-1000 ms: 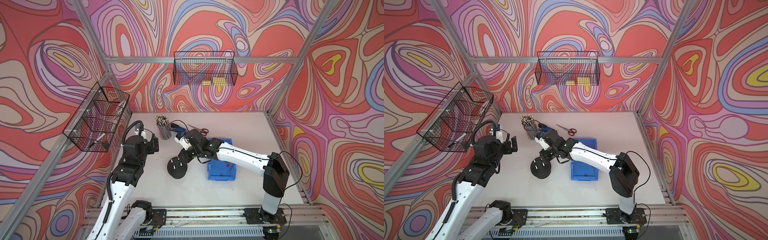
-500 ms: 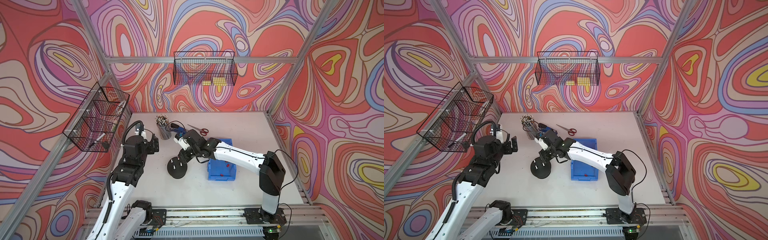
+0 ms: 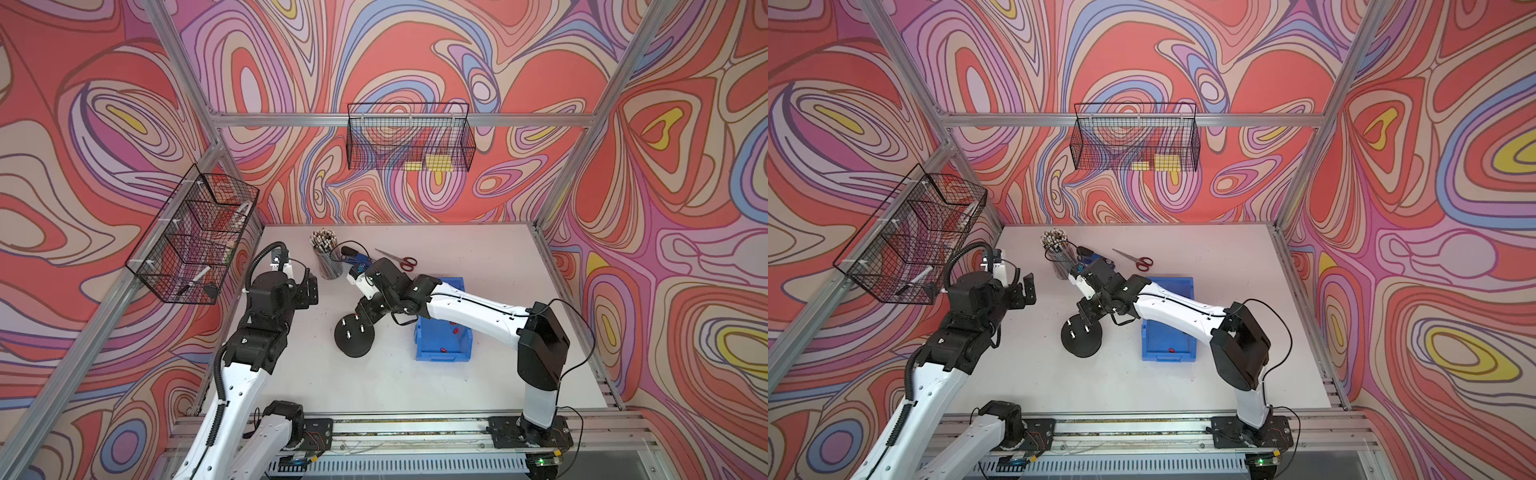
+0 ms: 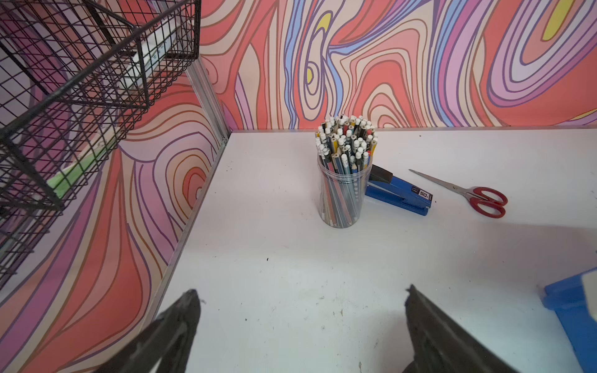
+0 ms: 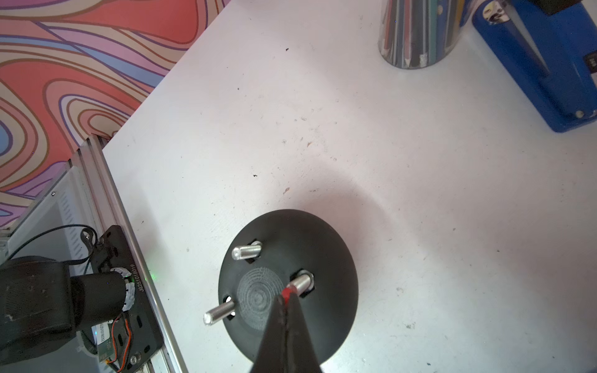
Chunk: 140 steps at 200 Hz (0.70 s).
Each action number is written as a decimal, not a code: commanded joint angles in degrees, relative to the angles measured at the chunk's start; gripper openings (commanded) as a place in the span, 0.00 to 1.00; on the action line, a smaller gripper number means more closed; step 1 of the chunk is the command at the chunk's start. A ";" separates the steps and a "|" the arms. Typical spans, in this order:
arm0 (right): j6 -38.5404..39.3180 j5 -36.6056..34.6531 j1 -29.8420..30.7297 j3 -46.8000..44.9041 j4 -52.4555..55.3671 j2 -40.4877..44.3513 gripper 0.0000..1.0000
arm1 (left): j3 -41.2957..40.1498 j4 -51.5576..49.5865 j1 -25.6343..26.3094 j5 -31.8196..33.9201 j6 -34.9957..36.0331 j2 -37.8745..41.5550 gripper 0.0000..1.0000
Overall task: Cover the protruding screws with screw protection sleeves
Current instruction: Attach the screw protection sleeve to the screw.
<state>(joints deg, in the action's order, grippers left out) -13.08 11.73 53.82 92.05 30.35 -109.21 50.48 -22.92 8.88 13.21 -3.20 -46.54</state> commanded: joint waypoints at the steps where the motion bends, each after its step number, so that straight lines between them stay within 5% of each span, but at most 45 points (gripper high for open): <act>1: 0.60 -0.30 0.21 1.12 0.41 -1.35 0.00 | -0.44 0.86 -0.40 -0.47 0.48 0.49 0.99; 140: 1.17 -0.30 0.23 1.98 1.86 -2.69 0.00 | -0.39 1.04 -0.36 -0.89 0.30 0.24 0.99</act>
<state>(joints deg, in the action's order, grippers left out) -12.78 11.75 53.80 92.95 30.89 -110.13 50.48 -22.92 8.88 12.99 -3.20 -46.57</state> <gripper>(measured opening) 0.041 0.986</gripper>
